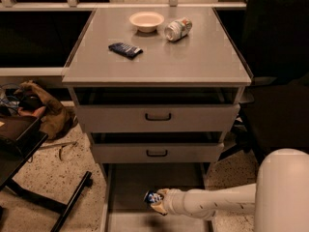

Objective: Place pepsi can into bottom drawer

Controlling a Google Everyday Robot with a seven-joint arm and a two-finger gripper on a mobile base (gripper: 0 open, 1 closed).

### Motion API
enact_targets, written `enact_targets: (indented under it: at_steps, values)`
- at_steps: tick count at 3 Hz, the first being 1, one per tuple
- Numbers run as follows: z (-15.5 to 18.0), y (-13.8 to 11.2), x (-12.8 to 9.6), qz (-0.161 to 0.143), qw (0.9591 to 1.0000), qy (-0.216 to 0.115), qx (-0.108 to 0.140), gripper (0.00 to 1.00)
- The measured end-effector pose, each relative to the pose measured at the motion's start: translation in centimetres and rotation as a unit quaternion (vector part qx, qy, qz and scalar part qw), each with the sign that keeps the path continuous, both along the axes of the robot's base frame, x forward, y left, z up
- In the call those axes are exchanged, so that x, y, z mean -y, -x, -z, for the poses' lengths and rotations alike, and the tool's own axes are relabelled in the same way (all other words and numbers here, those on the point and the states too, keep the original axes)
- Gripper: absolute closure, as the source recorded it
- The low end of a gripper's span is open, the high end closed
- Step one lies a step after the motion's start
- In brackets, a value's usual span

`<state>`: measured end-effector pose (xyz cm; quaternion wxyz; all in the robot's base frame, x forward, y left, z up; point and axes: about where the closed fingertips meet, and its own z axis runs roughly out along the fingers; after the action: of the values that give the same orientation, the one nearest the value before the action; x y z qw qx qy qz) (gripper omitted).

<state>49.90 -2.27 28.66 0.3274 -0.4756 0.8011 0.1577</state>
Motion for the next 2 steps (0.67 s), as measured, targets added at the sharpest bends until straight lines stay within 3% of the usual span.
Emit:
enact_targets:
  at_steps: [1, 2]
  values:
    - [4.2, 1.0, 0.3, 0.026, 0.9993, -0.007, -0.025, 1.0]
    - [5.2, 1.2, 0.2, 0.03, 0.9991, -0.007, -0.031, 1.0]
